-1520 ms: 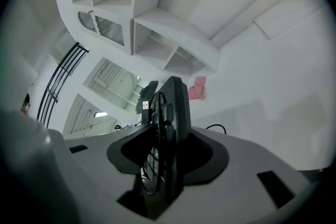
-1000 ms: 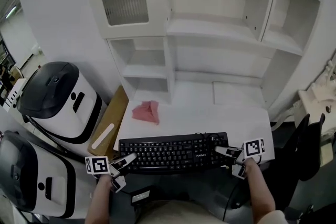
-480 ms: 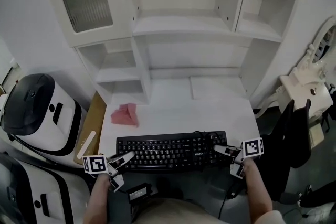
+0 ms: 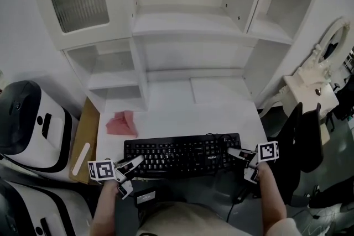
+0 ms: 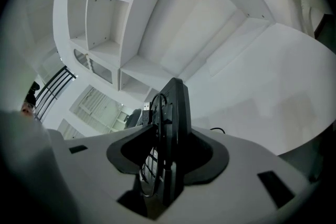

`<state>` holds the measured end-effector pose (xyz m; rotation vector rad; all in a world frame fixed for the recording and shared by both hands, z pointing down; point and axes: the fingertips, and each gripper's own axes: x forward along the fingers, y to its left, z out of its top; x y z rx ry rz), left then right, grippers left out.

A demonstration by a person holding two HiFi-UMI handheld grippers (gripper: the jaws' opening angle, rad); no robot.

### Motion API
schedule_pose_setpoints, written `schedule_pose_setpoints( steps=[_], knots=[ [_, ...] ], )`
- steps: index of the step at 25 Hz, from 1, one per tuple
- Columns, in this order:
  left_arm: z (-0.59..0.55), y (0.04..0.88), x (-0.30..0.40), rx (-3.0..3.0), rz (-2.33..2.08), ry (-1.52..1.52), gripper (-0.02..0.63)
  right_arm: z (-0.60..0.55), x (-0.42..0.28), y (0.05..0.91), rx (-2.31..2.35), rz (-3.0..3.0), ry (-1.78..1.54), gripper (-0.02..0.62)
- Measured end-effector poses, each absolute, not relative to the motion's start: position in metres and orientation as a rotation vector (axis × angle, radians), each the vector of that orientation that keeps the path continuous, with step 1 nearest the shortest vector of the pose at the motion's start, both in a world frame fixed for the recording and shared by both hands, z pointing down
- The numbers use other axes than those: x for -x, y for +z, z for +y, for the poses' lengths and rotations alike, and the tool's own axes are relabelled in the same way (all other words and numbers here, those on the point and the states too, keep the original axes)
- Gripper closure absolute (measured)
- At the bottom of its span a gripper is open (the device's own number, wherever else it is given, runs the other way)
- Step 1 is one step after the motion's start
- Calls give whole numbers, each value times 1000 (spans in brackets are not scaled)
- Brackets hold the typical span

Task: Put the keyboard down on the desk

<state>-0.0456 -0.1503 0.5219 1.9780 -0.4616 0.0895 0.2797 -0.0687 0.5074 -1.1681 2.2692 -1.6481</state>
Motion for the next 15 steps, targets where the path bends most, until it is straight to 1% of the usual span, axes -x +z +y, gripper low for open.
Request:
schedule_pose_setpoints(
  steps=[6,15],
  knots=[
    [-175,525,43,-2005,-439,101,410,-82,-278,503,1199,2225,-1628,407],
    [-189,519,17,-2061,-354,108,410,-79,-298,499,1275,2197,-1563,405]
  ],
)
